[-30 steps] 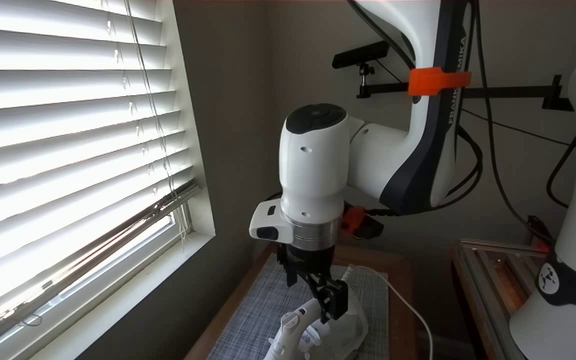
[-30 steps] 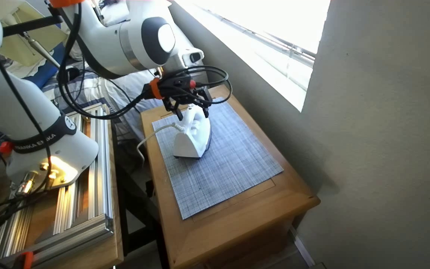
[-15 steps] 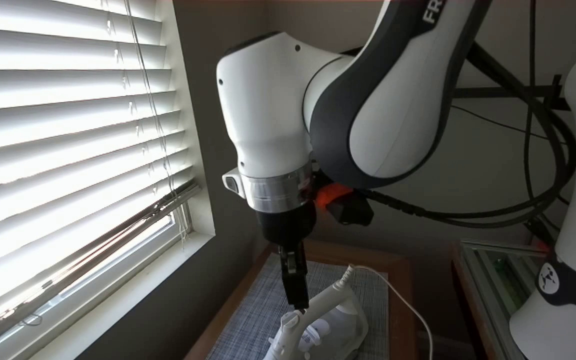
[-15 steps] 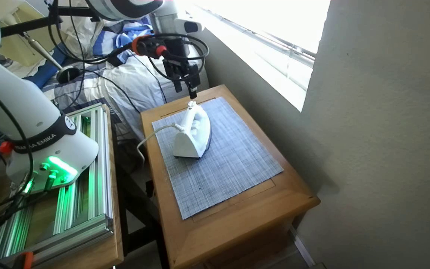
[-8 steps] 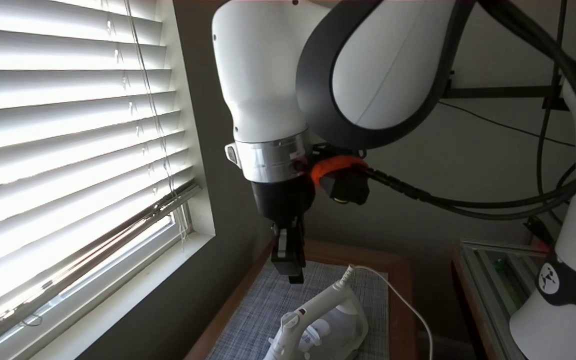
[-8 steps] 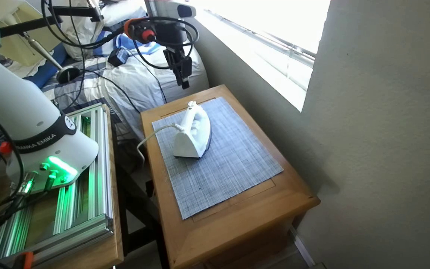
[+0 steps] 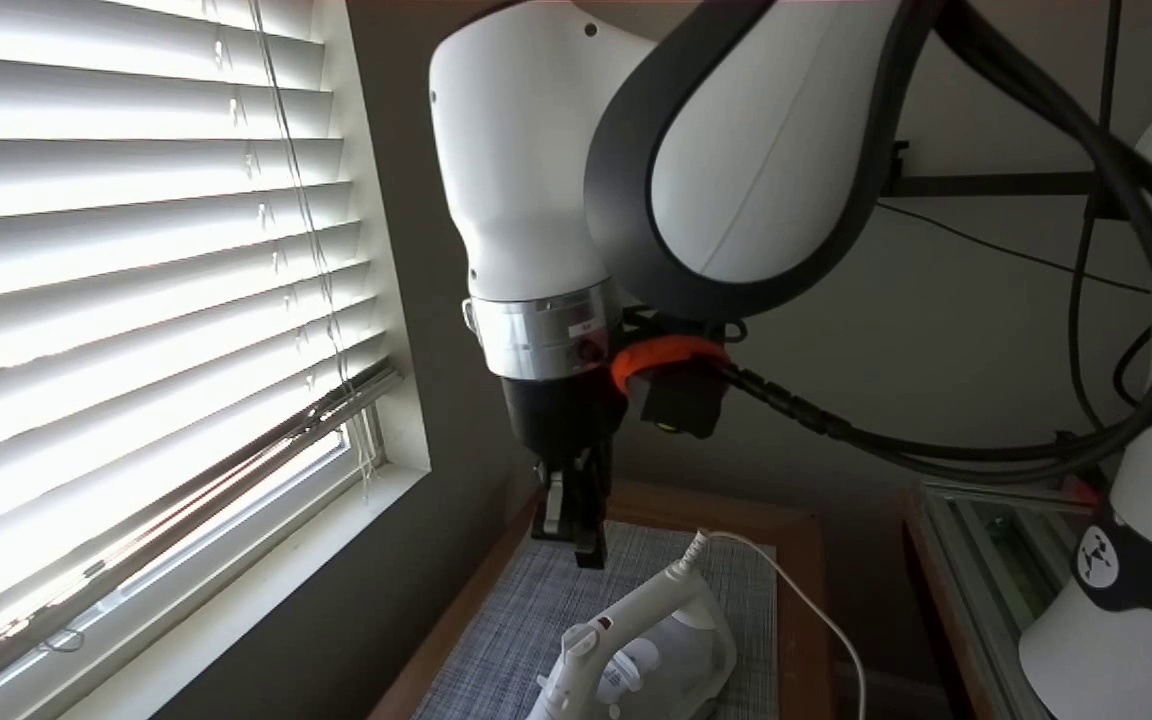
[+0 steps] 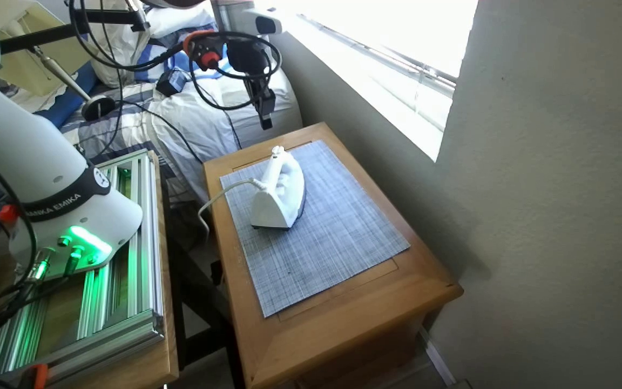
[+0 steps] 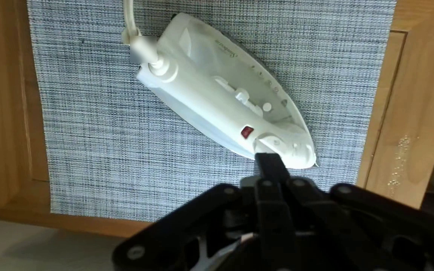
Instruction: Turn the iron to the left, then tap it
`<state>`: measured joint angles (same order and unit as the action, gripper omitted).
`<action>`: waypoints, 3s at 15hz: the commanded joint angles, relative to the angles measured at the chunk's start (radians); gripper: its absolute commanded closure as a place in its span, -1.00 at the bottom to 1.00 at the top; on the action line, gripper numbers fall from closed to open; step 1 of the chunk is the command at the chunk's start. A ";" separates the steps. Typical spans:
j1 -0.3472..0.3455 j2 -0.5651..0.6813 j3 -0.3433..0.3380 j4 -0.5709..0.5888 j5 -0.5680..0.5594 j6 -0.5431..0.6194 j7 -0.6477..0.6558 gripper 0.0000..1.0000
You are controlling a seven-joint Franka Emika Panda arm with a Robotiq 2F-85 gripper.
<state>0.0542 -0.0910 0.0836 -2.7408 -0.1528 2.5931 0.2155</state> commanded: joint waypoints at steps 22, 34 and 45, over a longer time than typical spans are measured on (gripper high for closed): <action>0.011 0.301 -0.035 0.076 0.151 0.265 0.007 1.00; 0.012 0.427 -0.030 0.097 0.167 0.323 0.002 1.00; 0.016 0.445 -0.030 0.103 0.182 0.337 0.007 1.00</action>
<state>0.0562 0.2113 0.0568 -2.6758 -0.0026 2.8651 0.2295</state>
